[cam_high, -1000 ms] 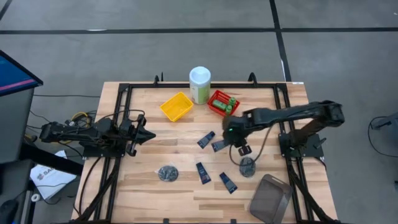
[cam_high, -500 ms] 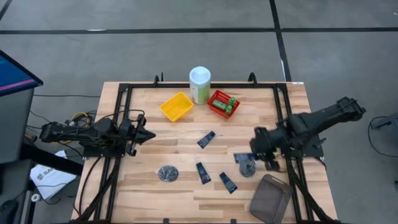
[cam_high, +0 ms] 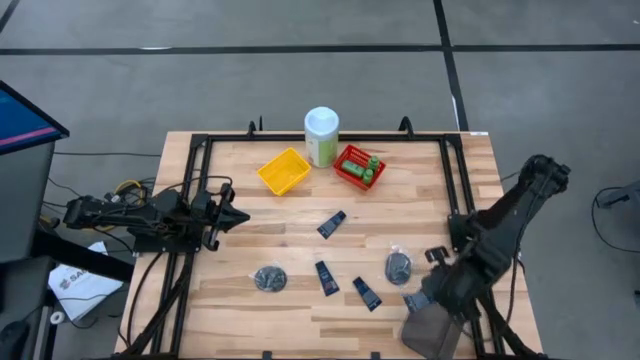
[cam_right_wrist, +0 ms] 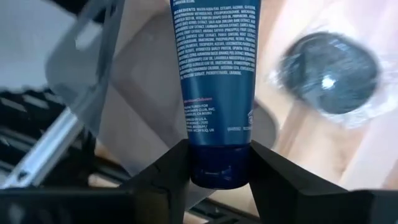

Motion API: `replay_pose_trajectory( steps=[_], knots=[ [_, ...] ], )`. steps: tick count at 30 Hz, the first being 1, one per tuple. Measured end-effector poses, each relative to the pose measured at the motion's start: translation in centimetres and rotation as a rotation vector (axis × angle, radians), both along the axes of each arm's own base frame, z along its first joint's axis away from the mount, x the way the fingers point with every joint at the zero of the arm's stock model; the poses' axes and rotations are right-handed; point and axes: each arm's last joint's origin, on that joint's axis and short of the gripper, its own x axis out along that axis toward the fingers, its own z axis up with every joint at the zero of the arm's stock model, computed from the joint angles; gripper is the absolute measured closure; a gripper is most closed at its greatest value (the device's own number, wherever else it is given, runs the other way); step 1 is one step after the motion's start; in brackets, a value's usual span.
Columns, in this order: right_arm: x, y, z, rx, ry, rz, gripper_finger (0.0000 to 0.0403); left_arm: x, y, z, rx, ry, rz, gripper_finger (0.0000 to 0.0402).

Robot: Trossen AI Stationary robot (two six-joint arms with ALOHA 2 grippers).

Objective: Pick & Place Travel size toiletries
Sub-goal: Put the dark blue shave cream in the black bin

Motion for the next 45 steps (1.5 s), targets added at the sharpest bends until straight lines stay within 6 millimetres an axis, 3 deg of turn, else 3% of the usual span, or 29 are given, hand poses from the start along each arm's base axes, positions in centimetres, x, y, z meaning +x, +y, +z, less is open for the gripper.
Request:
replay_pose_trajectory(
  steps=[15, 22, 30, 36, 40, 45],
  knots=[
    [-1.4, 5.9, -5.3, -0.119, 0.11, 0.25, 0.026, 0.0, 0.0, 0.1, 0.0, -0.008, 0.0, 0.039],
    [-0.6, 6.7, -7.5, -0.175, 0.142, 0.326, 0.0273, 0.0, 0.0, 0.1, 0.0, -0.012, 0.0, 0.039],
    [0.5, 6.7, -8.5, -0.18, 0.151, 0.302, 0.0229, 0.0, 0.0, 0.1, -0.001, -0.012, 0.0, 0.039],
    [0.7, 5.9, -7.7, -0.167, 0.181, 0.225, 0.0214, 0.0, 0.0, 0.1, 0.0, -0.012, -0.001, 0.039],
    [0.7, 4.1, -5.0, -0.109, 0.138, 0.164, 0.0201, 0.0, 0.0, 0.1, 0.0, -0.012, -0.001, 0.039],
    [1.3, -0.2, -1.2, -0.097, -0.001, 0.063, 0.0187, 0.0, 0.0, 0.1, 0.0, -0.012, 0.0, 0.039]
  ],
)
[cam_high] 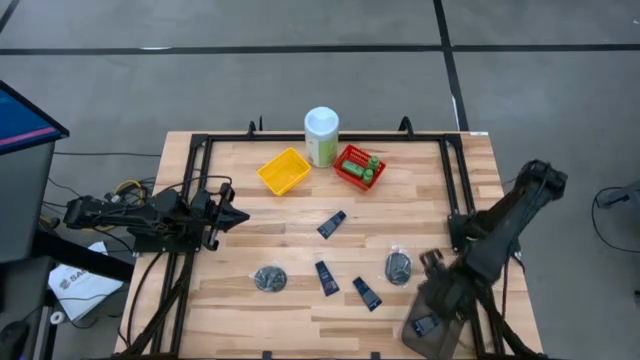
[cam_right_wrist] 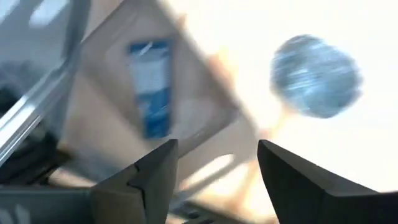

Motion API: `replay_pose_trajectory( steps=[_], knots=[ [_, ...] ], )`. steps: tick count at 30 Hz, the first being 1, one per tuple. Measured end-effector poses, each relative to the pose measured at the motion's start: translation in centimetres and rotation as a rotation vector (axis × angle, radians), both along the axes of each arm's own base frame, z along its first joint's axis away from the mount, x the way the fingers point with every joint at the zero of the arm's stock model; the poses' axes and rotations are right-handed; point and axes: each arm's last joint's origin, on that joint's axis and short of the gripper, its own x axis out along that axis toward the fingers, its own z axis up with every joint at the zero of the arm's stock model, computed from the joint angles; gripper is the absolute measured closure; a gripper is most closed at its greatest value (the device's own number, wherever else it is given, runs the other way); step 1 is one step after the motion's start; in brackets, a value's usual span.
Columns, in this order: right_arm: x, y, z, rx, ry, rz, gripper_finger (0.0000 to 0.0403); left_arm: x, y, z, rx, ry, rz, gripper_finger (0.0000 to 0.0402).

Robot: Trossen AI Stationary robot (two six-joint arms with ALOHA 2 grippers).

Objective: Pick & Place Travel size toiletries
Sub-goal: Put the dark blue shave cream in the black bin

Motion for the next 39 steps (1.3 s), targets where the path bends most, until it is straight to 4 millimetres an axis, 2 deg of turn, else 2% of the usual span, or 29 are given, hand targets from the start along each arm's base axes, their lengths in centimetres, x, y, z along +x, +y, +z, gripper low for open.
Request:
replay_pose_trajectory(
  steps=[5, 9, 12, 17, 22, 28, 34, 39],
  knots=[
    [1.8, -4.9, 2.3, -0.061, -0.183, -0.058, 0.0172, 0.0, 0.0, 0.0, 0.0, 0.0, 0.0, 0.039],
    [3.9, -8.6, 2.5, -0.108, -0.217, -0.059, 0.0167, 0.0, 0.0, 0.0, 0.0, -0.001, 0.0, 0.039],
    [5.9, -10.6, 2.4, -0.14, -0.273, 0.0, 0.0167, 0.0, 0.0, 0.0, 0.0, -0.004, 0.0, 0.039],
    [9.6, -13.5, 1.3, -0.2, -0.343, 0.062, 0.0167, 0.0, 0.0, 0.1, 0.0, -0.008, 0.0, 0.039],
    [13.3, -16.3, -0.6, -0.253, -0.306, 0.107, 0.0167, 0.0, 0.0, 0.1, 0.0, -0.006, -0.003, 0.039],
    [17.3, -19.0, -2.6, -0.215, -0.261, 0.151, 0.0168, 0.1, 0.0, 0.0, 0.0, 0.003, -0.002, 0.039],
    [20.9, -20.9, -4.6, -0.193, -0.222, 0.189, 0.0168, 0.1, 0.0, 0.0, 0.0, 0.003, 0.001, 0.039],
    [23.1, -21.7, -6.7, -0.152, -0.177, 0.206, 0.0168, 0.1, 0.0, 0.0, 0.0, 0.002, 0.001, 0.039]
  ],
)
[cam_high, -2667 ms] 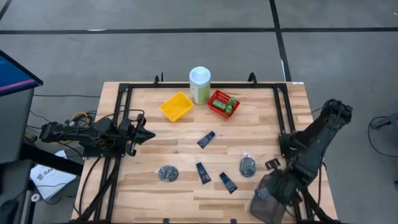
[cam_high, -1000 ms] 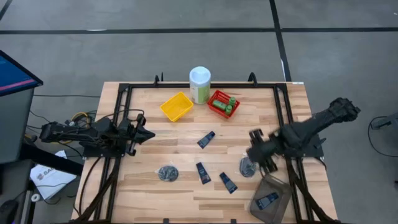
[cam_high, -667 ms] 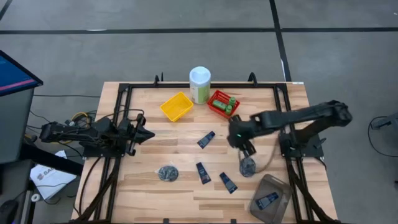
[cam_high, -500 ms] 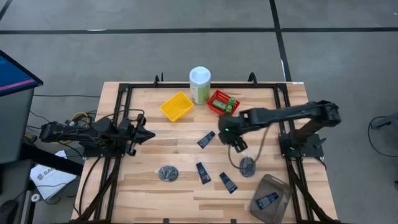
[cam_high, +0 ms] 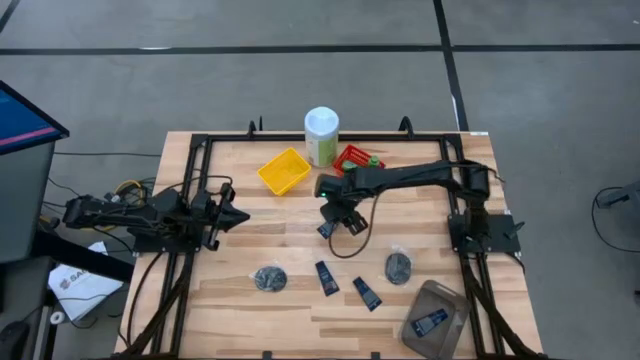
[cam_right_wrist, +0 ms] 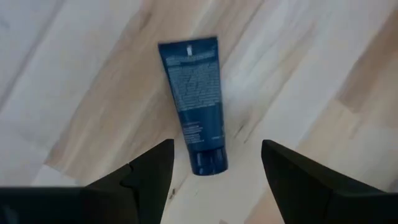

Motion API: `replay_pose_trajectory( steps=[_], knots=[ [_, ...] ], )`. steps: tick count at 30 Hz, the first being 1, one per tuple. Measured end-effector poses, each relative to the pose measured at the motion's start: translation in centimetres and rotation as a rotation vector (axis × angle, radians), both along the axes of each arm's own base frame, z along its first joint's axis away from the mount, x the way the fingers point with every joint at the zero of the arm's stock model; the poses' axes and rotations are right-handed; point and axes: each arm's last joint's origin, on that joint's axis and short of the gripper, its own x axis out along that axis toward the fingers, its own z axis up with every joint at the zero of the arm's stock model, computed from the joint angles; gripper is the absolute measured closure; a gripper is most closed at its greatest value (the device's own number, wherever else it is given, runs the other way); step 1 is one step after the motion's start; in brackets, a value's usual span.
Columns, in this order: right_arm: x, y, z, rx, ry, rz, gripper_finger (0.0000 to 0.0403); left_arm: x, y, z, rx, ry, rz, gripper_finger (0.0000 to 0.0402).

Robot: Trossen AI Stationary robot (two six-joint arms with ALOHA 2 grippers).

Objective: Pick & Place Travel size toiletries
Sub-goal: Put the dark blue shave cream in the black bin

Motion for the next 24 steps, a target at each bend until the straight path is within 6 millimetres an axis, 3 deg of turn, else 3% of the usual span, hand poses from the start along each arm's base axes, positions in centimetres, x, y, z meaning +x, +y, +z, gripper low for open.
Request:
replay_pose_trajectory(
  steps=[15, 24],
  knots=[
    [1.1, -1.1, -5.5, 0.049, 0.205, -0.026, 0.0171, 0.1, 0.0, -0.1, 0.001, 0.009, -0.001, 0.039],
    [1.3, -1.2, -5.5, 0.051, 0.179, -0.061, 0.0255, 0.2, 0.0, -0.2, 0.001, 0.017, -0.001, 0.039]
  ],
)
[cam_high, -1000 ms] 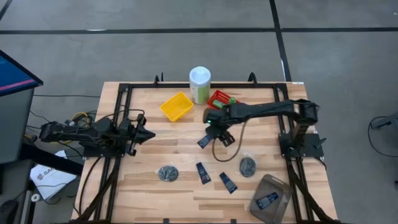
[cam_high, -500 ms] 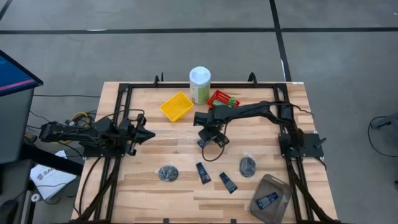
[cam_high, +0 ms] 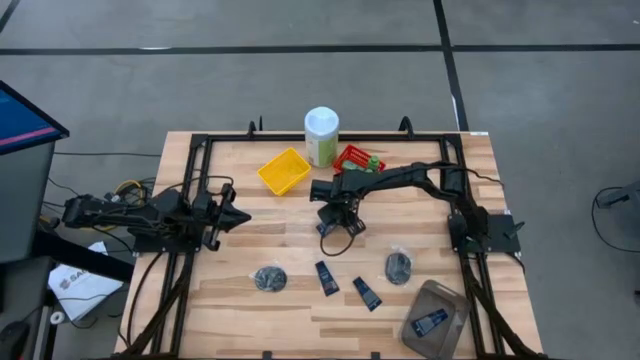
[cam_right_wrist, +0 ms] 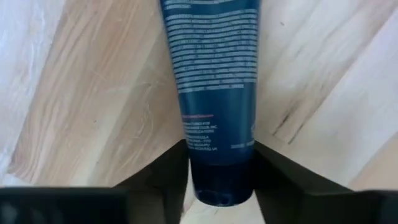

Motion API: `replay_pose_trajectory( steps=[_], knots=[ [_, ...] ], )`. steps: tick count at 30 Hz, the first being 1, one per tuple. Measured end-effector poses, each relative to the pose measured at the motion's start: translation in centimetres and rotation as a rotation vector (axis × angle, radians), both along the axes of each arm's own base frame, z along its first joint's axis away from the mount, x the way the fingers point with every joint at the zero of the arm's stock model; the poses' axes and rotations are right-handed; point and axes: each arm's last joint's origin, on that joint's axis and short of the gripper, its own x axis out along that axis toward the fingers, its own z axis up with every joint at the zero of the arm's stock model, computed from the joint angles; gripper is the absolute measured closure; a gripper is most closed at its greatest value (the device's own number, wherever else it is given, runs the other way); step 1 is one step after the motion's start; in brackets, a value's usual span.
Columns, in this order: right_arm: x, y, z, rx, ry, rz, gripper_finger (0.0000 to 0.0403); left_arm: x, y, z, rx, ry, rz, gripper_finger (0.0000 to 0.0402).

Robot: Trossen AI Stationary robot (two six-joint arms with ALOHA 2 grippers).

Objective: Pick & Place Travel size toiletries
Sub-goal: Put the dark blue shave cream in the black bin

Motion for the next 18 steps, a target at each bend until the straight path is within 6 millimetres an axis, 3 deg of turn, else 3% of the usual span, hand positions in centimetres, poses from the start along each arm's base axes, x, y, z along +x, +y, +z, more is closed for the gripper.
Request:
replay_pose_trajectory(
  steps=[3, 10, 14, 18],
  knots=[
    [0.0, -0.1, 0.0, 0.0, -0.002, -0.004, 0.0283, 0.0, 0.0, 0.0, 0.0, 0.0, 0.0, 0.039],
    [-0.4, -0.1, 0.9, 0.006, -0.001, -0.043, 0.0279, 0.0, 0.0, 0.0, 0.0, -0.002, 0.0, 0.039],
    [-0.9, 0.0, 3.9, 0.001, -0.076, -0.07, 0.0272, 0.0, 0.0, 0.0, 0.0, -0.004, 0.0, 0.039],
    [-2.2, 0.2, 8.1, -0.001, -0.16, -0.112, 0.0283, 0.0, 0.0, 0.1, 0.0, -0.005, 0.0, 0.039]
  ],
)
